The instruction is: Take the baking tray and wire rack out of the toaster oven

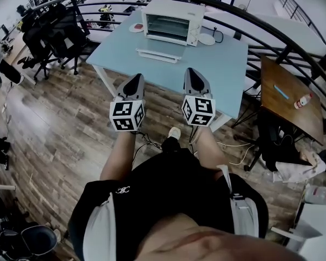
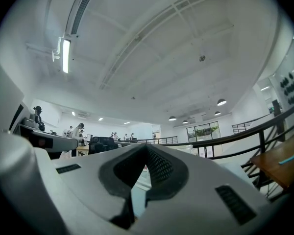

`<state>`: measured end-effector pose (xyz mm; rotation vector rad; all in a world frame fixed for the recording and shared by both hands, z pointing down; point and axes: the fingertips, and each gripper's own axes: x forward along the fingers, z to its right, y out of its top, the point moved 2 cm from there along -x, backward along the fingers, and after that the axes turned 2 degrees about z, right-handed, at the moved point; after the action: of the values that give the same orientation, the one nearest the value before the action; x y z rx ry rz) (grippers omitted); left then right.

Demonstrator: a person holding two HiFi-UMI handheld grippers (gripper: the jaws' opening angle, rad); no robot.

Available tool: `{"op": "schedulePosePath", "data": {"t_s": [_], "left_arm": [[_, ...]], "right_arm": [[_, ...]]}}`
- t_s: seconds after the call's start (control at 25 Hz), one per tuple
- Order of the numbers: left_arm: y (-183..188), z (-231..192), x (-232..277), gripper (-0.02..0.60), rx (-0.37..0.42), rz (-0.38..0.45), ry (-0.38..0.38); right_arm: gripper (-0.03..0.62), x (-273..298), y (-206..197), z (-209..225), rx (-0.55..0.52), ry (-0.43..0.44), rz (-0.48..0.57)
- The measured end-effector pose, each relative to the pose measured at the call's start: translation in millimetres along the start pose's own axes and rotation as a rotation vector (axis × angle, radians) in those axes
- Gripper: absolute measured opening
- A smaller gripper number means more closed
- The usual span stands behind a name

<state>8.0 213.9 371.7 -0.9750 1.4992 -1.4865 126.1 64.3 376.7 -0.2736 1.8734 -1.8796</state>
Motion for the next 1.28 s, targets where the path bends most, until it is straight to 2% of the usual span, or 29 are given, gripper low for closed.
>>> {"op": "schedulePosePath", "data": {"t_s": [0.36, 0.84, 1.04, 1.28], "left_arm": [[-11.8, -33.8, 117.5, 0.014, 0.032, -0.018, 0.009], [-8.9, -86.2, 268.4, 0.014, 0.002, -0.062, 0.022], [-10.1, -94.3, 317.3, 0.014, -0.015, -0.058, 0.007], [-7.9, -95.4, 352.6, 0.014, -0.010, -0.048, -0.037]], "right_arm": [[0.002, 105.0, -13.4, 48.8, 0.040, 0.004, 0.028], [0.002, 254.6, -38.6, 105.5, 0.042, 0.020, -0.033], [0.003, 297.1, -48.7, 123.9, 0.068, 0.034, -0.058], [0.003, 324.6, -48.3, 133.3, 0.057, 0.030, -0.058]]}}
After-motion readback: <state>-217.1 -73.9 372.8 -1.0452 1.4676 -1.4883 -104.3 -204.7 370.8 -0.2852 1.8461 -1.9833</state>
